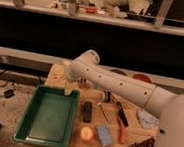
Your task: Place banana in plastic cup
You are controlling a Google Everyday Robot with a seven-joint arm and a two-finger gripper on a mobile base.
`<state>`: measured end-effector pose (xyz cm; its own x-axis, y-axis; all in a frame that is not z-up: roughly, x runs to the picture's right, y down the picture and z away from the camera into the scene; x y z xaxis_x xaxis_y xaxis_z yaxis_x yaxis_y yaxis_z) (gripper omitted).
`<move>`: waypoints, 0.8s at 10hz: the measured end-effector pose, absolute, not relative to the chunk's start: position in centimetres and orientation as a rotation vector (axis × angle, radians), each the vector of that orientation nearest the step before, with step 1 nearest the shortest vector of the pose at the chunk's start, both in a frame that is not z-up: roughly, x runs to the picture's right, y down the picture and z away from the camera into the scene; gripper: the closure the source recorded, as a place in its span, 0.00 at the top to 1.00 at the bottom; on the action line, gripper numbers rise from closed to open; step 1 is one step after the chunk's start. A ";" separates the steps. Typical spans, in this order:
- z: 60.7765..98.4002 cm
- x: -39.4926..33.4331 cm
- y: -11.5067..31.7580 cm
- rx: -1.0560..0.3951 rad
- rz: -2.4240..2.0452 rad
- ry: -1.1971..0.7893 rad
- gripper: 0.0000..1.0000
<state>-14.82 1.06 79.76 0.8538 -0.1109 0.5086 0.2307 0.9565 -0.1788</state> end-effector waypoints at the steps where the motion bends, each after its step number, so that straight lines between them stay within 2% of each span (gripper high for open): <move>1: 80.4 -15.4 0.5 -0.230 -0.186 -0.523 1.00; 8: 84.5 -18.5 -0.9 -0.215 -0.199 -0.548 1.00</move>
<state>-18.54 -0.89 84.47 0.8356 -0.1296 0.5338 0.2436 0.9584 -0.1485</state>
